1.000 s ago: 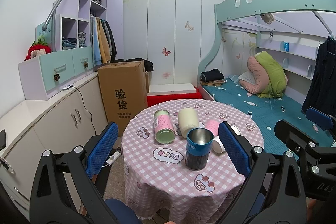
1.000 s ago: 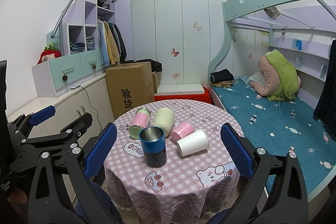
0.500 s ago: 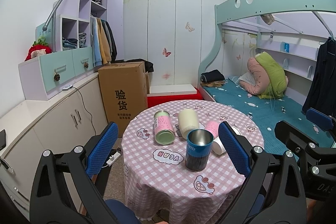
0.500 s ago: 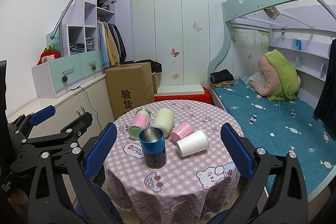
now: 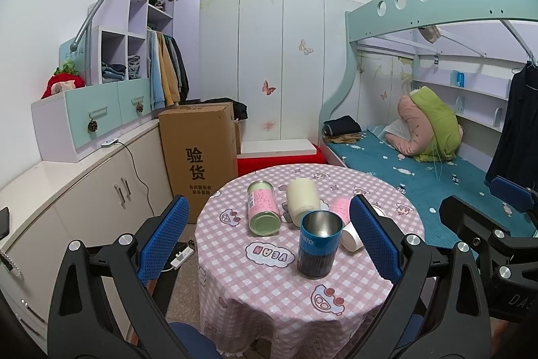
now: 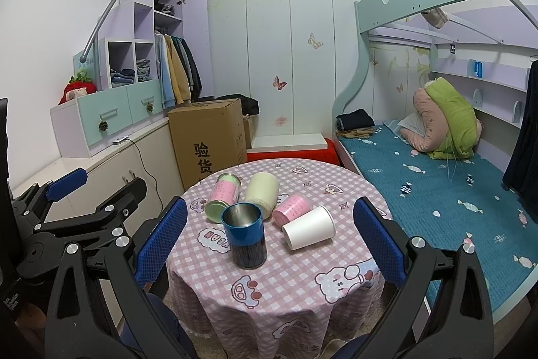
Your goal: Flip cup upright
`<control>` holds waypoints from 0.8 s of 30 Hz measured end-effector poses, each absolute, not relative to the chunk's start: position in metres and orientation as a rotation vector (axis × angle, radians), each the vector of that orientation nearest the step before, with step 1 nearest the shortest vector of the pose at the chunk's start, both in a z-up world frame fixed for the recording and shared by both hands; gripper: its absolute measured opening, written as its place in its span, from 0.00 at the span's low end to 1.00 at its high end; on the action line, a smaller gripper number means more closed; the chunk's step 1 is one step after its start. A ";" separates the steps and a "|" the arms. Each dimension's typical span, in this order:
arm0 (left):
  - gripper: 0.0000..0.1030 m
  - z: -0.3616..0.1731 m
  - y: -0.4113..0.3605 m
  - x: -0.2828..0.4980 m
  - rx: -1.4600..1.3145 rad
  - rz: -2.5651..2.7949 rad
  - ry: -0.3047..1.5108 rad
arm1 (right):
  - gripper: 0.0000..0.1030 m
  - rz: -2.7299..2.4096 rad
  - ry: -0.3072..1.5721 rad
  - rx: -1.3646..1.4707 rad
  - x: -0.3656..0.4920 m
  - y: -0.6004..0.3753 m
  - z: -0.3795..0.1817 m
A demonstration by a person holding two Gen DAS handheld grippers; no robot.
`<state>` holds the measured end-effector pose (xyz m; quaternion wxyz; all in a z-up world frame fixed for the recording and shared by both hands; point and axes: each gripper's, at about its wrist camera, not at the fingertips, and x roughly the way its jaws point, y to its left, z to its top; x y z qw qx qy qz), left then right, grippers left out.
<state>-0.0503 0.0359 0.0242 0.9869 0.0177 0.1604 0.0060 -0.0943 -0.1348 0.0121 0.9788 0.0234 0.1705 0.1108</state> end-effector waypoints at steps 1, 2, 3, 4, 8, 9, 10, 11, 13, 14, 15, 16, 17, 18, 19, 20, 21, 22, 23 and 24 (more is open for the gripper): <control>0.94 0.023 0.036 -0.052 0.035 0.013 0.322 | 0.93 0.223 0.344 0.047 -0.094 -0.135 0.012; 0.94 0.023 0.036 -0.052 0.035 0.014 0.321 | 0.93 0.222 0.344 0.047 -0.094 -0.134 0.012; 0.94 0.024 0.036 -0.050 0.035 0.014 0.321 | 0.93 0.222 0.343 0.047 -0.094 -0.135 0.012; 0.94 0.023 0.036 -0.051 0.034 0.013 0.322 | 0.93 0.223 0.344 0.049 -0.094 -0.134 0.013; 0.94 0.023 0.036 -0.050 0.035 0.013 0.320 | 0.93 0.225 0.345 0.052 -0.092 -0.134 0.011; 0.94 0.021 0.036 -0.051 0.037 0.014 0.319 | 0.93 0.225 0.346 0.053 -0.091 -0.134 0.011; 0.94 0.021 0.036 -0.050 0.039 0.016 0.317 | 0.93 0.225 0.347 0.054 -0.092 -0.135 0.010; 0.94 0.022 0.037 -0.049 0.039 0.016 0.317 | 0.93 0.225 0.348 0.055 -0.091 -0.134 0.010; 0.94 0.021 0.037 -0.049 0.039 0.014 0.317 | 0.93 0.225 0.348 0.055 -0.091 -0.136 0.008; 0.94 0.021 0.037 -0.050 0.040 0.015 0.317 | 0.93 0.225 0.348 0.055 -0.091 -0.136 0.009; 0.94 0.021 0.037 -0.048 0.040 0.016 0.316 | 0.93 0.224 0.346 0.054 -0.091 -0.135 0.009; 0.94 0.021 0.037 -0.049 0.040 0.016 0.316 | 0.93 0.224 0.346 0.054 -0.091 -0.136 0.008; 0.94 0.021 0.037 -0.048 0.040 0.016 0.317 | 0.93 0.224 0.346 0.055 -0.090 -0.136 0.008; 0.94 0.020 0.037 -0.049 0.040 0.015 0.318 | 0.93 0.225 0.347 0.056 -0.090 -0.136 0.008; 0.94 0.021 0.037 -0.048 0.041 0.016 0.319 | 0.93 0.224 0.346 0.055 -0.091 -0.136 0.008; 0.94 0.021 0.037 -0.048 0.042 0.017 0.319 | 0.93 0.223 0.346 0.055 -0.090 -0.136 0.007; 0.94 0.021 0.037 -0.048 0.041 0.017 0.318 | 0.93 0.223 0.347 0.055 -0.089 -0.135 0.007; 0.94 0.020 0.038 -0.048 0.041 0.018 0.318 | 0.93 0.224 0.347 0.055 -0.090 -0.136 0.007; 0.94 0.020 0.038 -0.048 0.041 0.017 0.317 | 0.93 0.225 0.348 0.056 -0.090 -0.136 0.007; 0.94 0.020 0.038 -0.048 0.042 0.018 0.317 | 0.93 0.226 0.348 0.057 -0.089 -0.135 0.006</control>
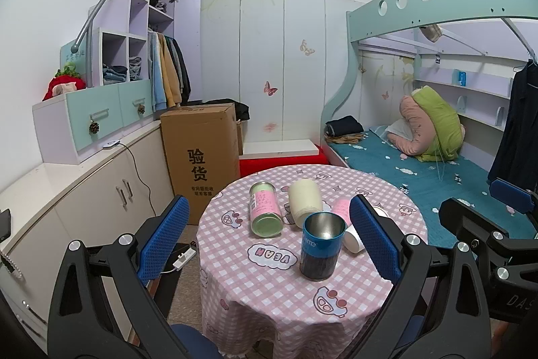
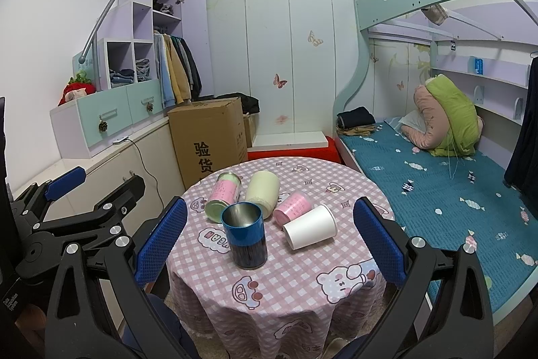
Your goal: Flip cup upright
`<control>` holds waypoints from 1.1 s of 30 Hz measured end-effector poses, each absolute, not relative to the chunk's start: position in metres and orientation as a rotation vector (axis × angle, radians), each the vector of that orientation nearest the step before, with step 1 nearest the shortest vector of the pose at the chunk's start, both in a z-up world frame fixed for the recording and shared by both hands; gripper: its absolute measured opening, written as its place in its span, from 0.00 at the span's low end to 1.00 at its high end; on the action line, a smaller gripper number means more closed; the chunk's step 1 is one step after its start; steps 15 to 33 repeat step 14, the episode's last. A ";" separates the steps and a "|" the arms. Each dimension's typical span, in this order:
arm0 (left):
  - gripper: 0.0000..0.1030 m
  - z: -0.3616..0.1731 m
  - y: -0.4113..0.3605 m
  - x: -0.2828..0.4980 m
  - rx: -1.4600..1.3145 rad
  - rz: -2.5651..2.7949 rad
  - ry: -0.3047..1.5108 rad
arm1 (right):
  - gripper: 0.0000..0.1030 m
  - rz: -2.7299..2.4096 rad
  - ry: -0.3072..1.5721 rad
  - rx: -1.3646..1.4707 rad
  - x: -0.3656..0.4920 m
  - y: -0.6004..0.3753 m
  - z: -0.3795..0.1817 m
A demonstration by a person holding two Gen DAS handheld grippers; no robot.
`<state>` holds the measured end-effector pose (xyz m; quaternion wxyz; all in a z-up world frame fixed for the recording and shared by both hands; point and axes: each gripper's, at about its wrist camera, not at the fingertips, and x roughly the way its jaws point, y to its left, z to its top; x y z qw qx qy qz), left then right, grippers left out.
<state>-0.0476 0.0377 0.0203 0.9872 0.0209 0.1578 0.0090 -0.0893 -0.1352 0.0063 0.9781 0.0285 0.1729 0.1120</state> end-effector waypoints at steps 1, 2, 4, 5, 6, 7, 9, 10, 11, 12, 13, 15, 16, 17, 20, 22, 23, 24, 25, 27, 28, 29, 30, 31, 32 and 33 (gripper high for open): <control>0.94 0.020 0.038 -0.047 0.042 0.018 0.317 | 0.93 0.225 0.348 0.058 -0.089 -0.135 0.005; 0.94 0.020 0.038 -0.047 0.043 0.018 0.317 | 0.93 0.225 0.348 0.057 -0.088 -0.135 0.005; 0.94 0.019 0.038 -0.048 0.043 0.019 0.316 | 0.93 0.225 0.349 0.058 -0.088 -0.134 0.005; 0.94 0.019 0.038 -0.047 0.045 0.020 0.316 | 0.93 0.224 0.348 0.057 -0.089 -0.135 0.005; 0.94 0.020 0.039 -0.047 0.044 0.020 0.318 | 0.93 0.225 0.347 0.058 -0.088 -0.136 0.004; 0.94 0.019 0.039 -0.047 0.041 0.020 0.318 | 0.93 0.226 0.350 0.059 -0.088 -0.135 0.004; 0.94 0.019 0.038 -0.046 0.042 0.017 0.327 | 0.93 0.224 0.347 0.060 -0.088 -0.134 0.003; 0.94 0.017 0.039 -0.045 0.044 0.015 0.333 | 0.93 0.224 0.349 0.060 -0.087 -0.135 0.002; 0.94 0.016 0.039 -0.043 0.046 0.015 0.336 | 0.93 0.225 0.350 0.062 -0.087 -0.135 0.002; 0.94 0.014 0.040 -0.042 0.045 0.016 0.338 | 0.93 0.227 0.348 0.064 -0.088 -0.134 0.002; 0.94 0.013 0.040 -0.042 0.045 0.017 0.340 | 0.93 0.226 0.347 0.063 -0.088 -0.133 0.001; 0.94 0.011 0.040 -0.041 0.045 0.017 0.342 | 0.93 0.224 0.348 0.063 -0.087 -0.134 0.001; 0.94 0.011 0.040 -0.041 0.045 0.017 0.342 | 0.93 0.224 0.348 0.063 -0.087 -0.134 0.001; 0.94 0.011 0.040 -0.041 0.045 0.017 0.342 | 0.93 0.224 0.348 0.063 -0.087 -0.134 0.001; 0.94 0.011 0.040 -0.041 0.045 0.017 0.342 | 0.93 0.224 0.348 0.063 -0.087 -0.134 0.001; 0.94 0.011 0.040 -0.041 0.045 0.017 0.342 | 0.93 0.224 0.348 0.063 -0.087 -0.134 0.001; 0.94 0.011 0.040 -0.041 0.045 0.017 0.342 | 0.93 0.224 0.348 0.063 -0.087 -0.134 0.001; 0.94 0.011 0.040 -0.041 0.045 0.017 0.342 | 0.93 0.224 0.348 0.063 -0.087 -0.134 0.001; 0.94 0.011 0.040 -0.041 0.045 0.017 0.342 | 0.93 0.224 0.348 0.063 -0.087 -0.134 0.001; 0.94 0.011 0.040 -0.041 0.045 0.017 0.342 | 0.93 0.224 0.348 0.063 -0.087 -0.134 0.001; 0.94 0.011 0.040 -0.041 0.045 0.017 0.342 | 0.93 0.224 0.348 0.063 -0.087 -0.134 0.001; 0.94 0.011 0.040 -0.041 0.045 0.017 0.342 | 0.93 0.224 0.348 0.063 -0.087 -0.134 0.001; 0.94 0.011 0.040 -0.041 0.045 0.017 0.342 | 0.93 0.224 0.348 0.063 -0.087 -0.134 0.001; 0.94 0.011 0.040 -0.041 0.045 0.017 0.342 | 0.93 0.224 0.348 0.063 -0.087 -0.134 0.001; 0.94 0.011 0.040 -0.041 0.045 0.017 0.342 | 0.93 0.224 0.348 0.063 -0.087 -0.134 0.001; 0.94 0.011 0.040 -0.041 0.045 0.017 0.342 | 0.93 0.224 0.348 0.063 -0.087 -0.134 0.001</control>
